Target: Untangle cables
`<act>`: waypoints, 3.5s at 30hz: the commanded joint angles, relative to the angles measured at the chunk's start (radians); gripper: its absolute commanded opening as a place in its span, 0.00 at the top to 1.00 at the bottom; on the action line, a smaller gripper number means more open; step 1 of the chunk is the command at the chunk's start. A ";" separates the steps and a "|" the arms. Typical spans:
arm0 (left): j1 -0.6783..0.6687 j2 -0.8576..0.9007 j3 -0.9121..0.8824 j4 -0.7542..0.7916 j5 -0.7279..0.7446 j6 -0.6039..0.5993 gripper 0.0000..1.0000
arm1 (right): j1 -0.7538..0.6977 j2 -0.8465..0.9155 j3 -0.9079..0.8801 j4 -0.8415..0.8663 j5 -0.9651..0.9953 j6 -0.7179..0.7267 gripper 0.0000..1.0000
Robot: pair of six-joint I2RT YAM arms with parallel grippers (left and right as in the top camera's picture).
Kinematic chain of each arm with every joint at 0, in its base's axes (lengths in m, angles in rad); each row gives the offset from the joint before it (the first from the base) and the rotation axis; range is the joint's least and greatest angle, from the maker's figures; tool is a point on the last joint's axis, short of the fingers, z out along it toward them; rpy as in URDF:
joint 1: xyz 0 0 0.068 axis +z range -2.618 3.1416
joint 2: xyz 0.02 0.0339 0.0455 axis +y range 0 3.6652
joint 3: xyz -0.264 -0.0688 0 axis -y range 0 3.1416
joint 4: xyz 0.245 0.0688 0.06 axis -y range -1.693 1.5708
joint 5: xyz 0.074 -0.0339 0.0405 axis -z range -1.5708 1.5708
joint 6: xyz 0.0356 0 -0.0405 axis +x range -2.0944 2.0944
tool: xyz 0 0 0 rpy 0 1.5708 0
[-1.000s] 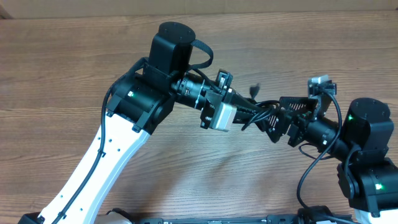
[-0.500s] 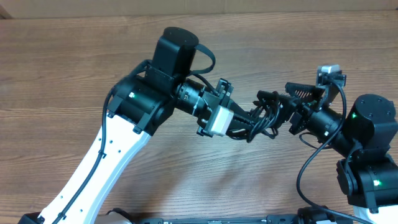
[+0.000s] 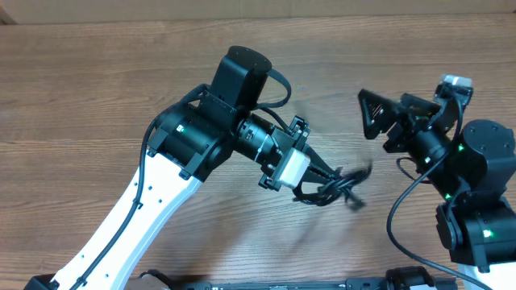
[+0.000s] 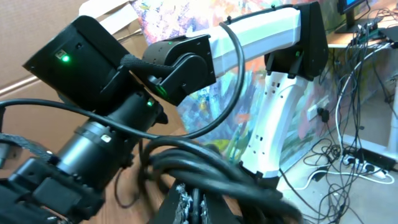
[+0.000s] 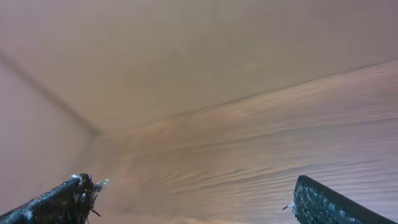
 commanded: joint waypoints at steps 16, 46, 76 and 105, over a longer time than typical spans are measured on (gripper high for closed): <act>0.081 -0.027 0.019 0.009 -0.146 -0.042 0.96 | -0.003 -0.027 -0.005 -0.260 -0.040 -0.125 0.00; 0.201 -0.027 0.019 0.051 -0.039 -0.061 0.96 | -0.003 -0.072 -0.005 -0.229 -0.541 -0.257 0.00; 0.215 -0.027 0.019 0.063 -0.097 -0.103 0.96 | -0.003 -0.072 -0.005 -0.093 -0.563 -0.223 0.00; 0.139 -0.026 0.019 0.213 -0.072 -0.189 0.96 | -0.003 -0.071 -0.005 -0.120 -0.714 -0.275 0.00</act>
